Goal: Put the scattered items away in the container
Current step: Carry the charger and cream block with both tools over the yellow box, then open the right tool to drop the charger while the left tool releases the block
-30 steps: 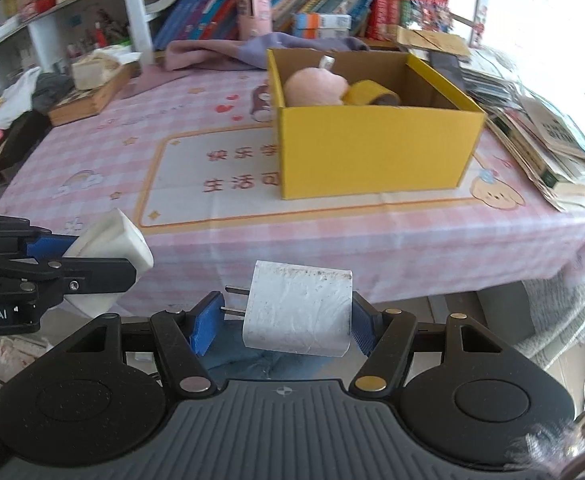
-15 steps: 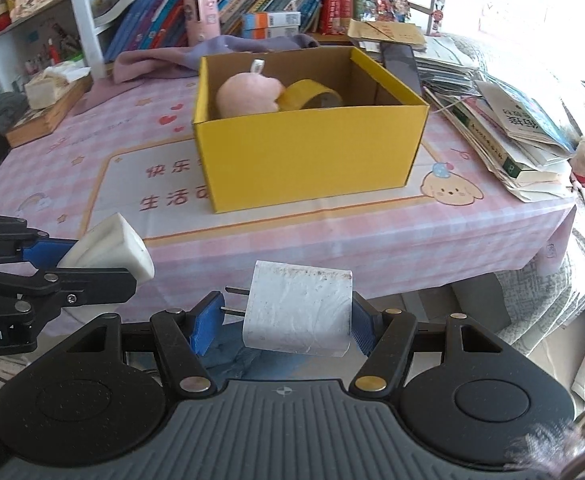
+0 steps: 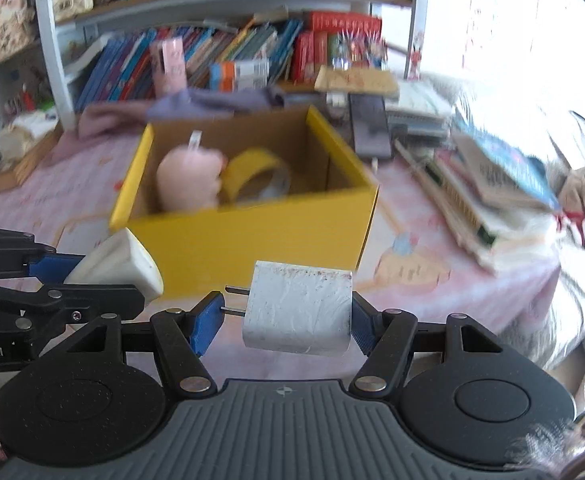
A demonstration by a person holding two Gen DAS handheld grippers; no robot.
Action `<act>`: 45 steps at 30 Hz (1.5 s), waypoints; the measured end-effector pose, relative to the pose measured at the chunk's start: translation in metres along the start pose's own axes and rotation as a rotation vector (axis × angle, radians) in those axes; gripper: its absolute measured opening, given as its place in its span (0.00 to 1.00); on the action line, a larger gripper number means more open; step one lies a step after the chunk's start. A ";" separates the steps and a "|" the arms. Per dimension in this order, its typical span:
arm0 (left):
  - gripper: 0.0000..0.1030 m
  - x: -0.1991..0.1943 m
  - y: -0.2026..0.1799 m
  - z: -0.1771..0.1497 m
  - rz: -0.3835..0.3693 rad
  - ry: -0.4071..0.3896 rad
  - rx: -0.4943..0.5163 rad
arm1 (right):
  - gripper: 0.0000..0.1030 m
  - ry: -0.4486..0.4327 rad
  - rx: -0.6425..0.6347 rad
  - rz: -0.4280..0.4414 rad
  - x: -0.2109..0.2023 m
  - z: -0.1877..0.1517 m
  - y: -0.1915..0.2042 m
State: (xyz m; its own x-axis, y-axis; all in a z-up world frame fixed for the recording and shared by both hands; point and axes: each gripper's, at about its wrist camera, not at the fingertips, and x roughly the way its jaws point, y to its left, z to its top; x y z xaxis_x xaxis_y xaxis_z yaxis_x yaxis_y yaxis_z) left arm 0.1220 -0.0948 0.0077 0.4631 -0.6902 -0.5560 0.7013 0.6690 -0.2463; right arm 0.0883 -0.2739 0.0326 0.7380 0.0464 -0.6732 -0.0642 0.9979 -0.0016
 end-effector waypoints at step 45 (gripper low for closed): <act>0.81 0.072 0.001 0.038 0.683 -0.059 -0.077 | 0.78 -0.083 -0.334 0.382 0.140 0.095 -0.033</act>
State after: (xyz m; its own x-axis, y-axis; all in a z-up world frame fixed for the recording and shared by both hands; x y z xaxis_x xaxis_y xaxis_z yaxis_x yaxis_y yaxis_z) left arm 0.1764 -0.1546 -0.0022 0.8175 -0.1192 -0.5634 0.2023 0.9754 0.0872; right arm 0.2578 -0.2959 0.0088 0.6703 0.4215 -0.6108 -0.5405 0.8412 -0.0126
